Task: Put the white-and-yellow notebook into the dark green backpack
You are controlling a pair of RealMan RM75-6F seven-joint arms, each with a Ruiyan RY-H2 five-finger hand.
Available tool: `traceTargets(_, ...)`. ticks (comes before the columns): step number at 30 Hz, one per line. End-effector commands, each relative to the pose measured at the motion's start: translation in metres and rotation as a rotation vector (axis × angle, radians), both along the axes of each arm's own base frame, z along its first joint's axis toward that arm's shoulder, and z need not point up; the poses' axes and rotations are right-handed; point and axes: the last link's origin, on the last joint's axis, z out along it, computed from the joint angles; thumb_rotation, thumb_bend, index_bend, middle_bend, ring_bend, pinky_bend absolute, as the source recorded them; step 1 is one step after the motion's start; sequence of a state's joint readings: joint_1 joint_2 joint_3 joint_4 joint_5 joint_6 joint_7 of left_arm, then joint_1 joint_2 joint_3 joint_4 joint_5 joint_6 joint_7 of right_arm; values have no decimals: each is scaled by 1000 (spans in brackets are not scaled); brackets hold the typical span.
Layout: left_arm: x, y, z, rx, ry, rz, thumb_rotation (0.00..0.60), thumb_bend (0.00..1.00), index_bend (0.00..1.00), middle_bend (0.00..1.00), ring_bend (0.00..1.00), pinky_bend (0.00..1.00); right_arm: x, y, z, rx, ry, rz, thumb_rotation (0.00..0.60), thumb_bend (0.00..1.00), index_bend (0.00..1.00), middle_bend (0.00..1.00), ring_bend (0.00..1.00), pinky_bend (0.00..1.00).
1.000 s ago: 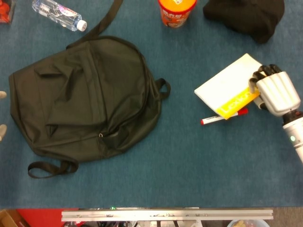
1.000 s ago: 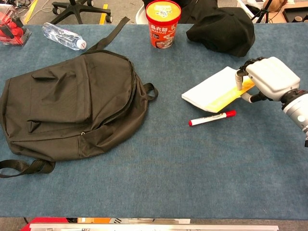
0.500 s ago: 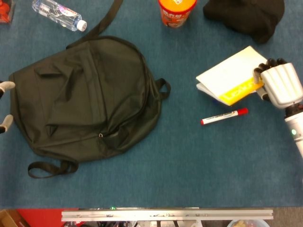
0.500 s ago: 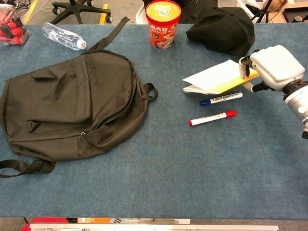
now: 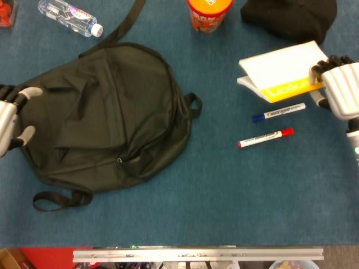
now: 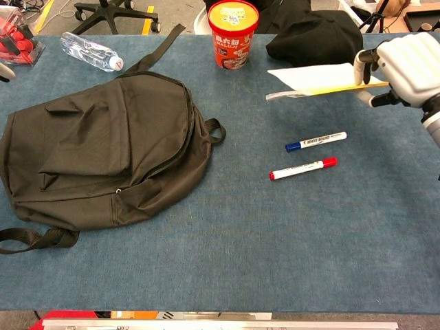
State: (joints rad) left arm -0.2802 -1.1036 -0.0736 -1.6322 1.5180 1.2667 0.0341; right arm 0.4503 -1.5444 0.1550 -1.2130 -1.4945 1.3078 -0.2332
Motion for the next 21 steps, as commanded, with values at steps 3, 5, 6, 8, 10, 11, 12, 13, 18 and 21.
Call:
traceTargets(3, 11, 11, -14, -106, -25, -46, 600, 223, 268, 295, 263, 228, 0, 7, 27, -52, -13, -8, 600, 536, 766, 645, 477, 533)
traceTargets(5, 16, 13, -21, -152, -31, -68, 600, 222, 268, 295, 263, 228, -1, 9, 35, -70, -13, -13, 600, 536, 766, 646, 479, 536)
traceTargets(6, 19, 14, -24, -172, -33, -79, 600, 222, 268, 295, 263, 228, -1, 11, 38, -77, -14, -16, 600, 537, 766, 647, 480, 537)
traceTargets(8, 25, 15, -32, -216, -39, -102, 600, 222, 268, 295, 264, 228, -2, 13, 44, -91, -14, -24, 600, 537, 766, 647, 481, 538)
traceTargets(10, 32, 15, -40, -259, -37, -130, 600, 223, 268, 295, 263, 228, -4, 16, 50, -102, -11, -33, 600, 537, 766, 647, 482, 538)
traceTargets(11, 35, 15, -43, -273, -36, -144, 600, 223, 268, 295, 263, 228, -4, 17, 52, -106, -11, -36, 600, 536, 766, 647, 482, 538)
traceTargets(12, 38, 15, -47, -287, -35, -158, 600, 223, 268, 295, 263, 228, -4, 18, 53, -110, -12, -39, 600, 536, 766, 647, 482, 538)
traceTargets(13, 43, 14, -52, -305, -37, -174, 600, 223, 267, 295, 263, 228, -4, 19, 56, -116, -13, -42, 600, 536, 766, 647, 482, 538)
traceTargets(18, 61, 14, -73, -375, -56, -227, 600, 223, 257, 292, 263, 228, -7, 25, 62, -129, -8, -57, 600, 537, 767, 647, 482, 538)
traceTargets(21, 71, 19, -88, -404, -56, -244, 600, 223, 243, 284, 263, 228, -10, 29, 64, -132, -10, -69, 600, 536, 769, 647, 485, 538)
